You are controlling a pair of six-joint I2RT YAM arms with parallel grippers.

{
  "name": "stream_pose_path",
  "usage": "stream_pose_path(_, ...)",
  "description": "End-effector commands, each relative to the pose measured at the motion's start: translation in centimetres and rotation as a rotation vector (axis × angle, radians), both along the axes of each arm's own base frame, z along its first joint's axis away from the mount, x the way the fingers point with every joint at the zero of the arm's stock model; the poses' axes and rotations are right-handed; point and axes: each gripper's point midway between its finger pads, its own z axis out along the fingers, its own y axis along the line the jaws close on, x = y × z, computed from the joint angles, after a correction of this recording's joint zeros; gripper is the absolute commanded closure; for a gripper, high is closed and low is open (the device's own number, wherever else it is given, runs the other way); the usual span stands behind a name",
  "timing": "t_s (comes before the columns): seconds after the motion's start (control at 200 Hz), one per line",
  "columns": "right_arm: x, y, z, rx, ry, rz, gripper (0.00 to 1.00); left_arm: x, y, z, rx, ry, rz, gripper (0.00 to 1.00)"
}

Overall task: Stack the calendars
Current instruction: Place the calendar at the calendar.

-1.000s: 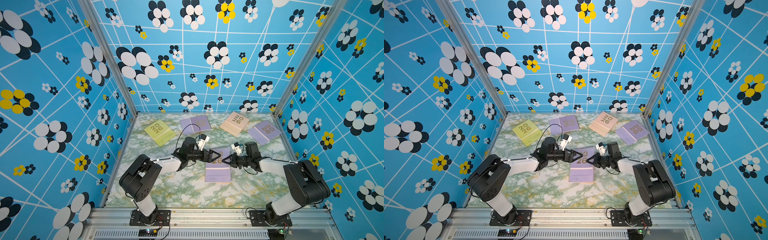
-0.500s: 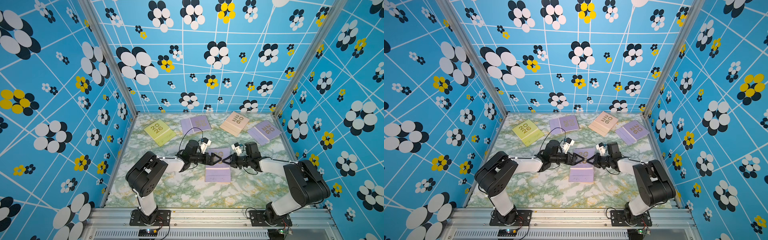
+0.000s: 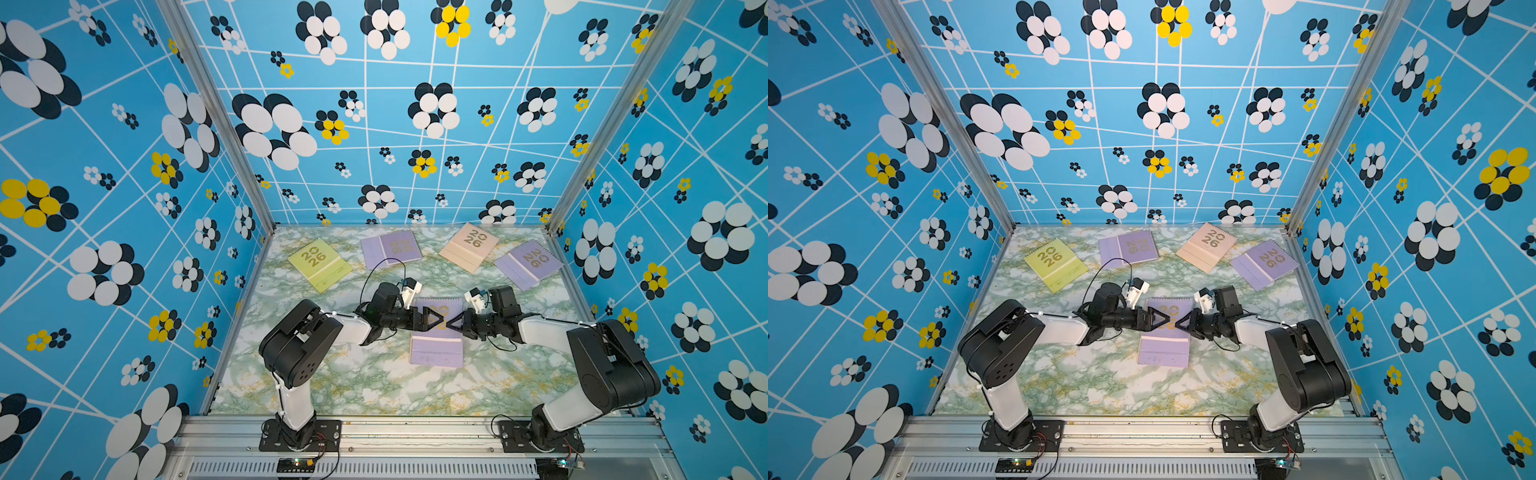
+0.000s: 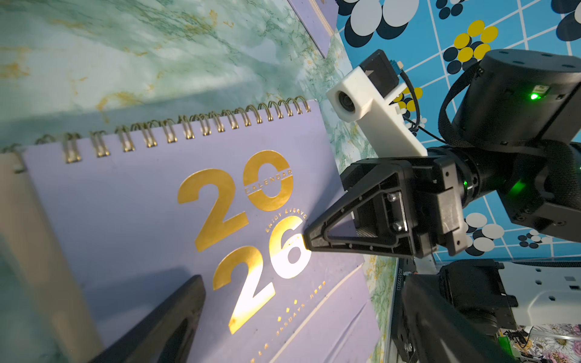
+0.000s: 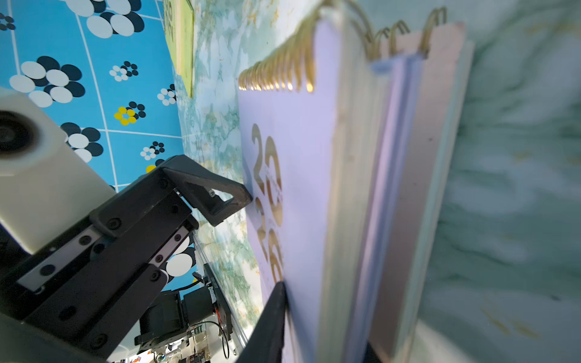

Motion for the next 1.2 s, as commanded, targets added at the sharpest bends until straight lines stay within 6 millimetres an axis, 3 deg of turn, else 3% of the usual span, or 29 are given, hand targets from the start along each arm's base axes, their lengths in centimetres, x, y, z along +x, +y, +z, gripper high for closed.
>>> stream_pose_path(0.0,-1.3,-2.7,-3.3,-0.177,0.089,-0.049,0.72,-0.2,0.0,-1.1,0.009,0.013,0.008,0.0)
stream_pose_path(0.48,-1.2,-4.4,-2.2,-0.318,0.102,-0.052,0.63,-0.1,0.1,-2.0,0.017,0.034,0.024,0.0)
stream_pose_path(0.75,-1.3,-4.3,-2.4,-0.351,0.123,-0.044,0.52,-0.1,0.1,-2.1,0.016,0.039,0.026,0.0)
stream_pose_path(0.984,-1.2,-4.5,-2.0,-0.381,0.123,-0.049,0.35,0.0,0.4,-1.9,0.026,0.029,0.042,0.0)
stream_pose_path(1.019,-1.1,-4.4,-1.8,-0.383,0.12,-0.05,0.31,0.2,0.5,-0.6,0.017,0.0,0.05,0.0)
stream_pose_path(1.194,-1.0,-4.3,-1.4,-0.396,0.114,-0.05,0.24,1.7,2.1,0.9,0.136,-0.073,0.134,0.0)
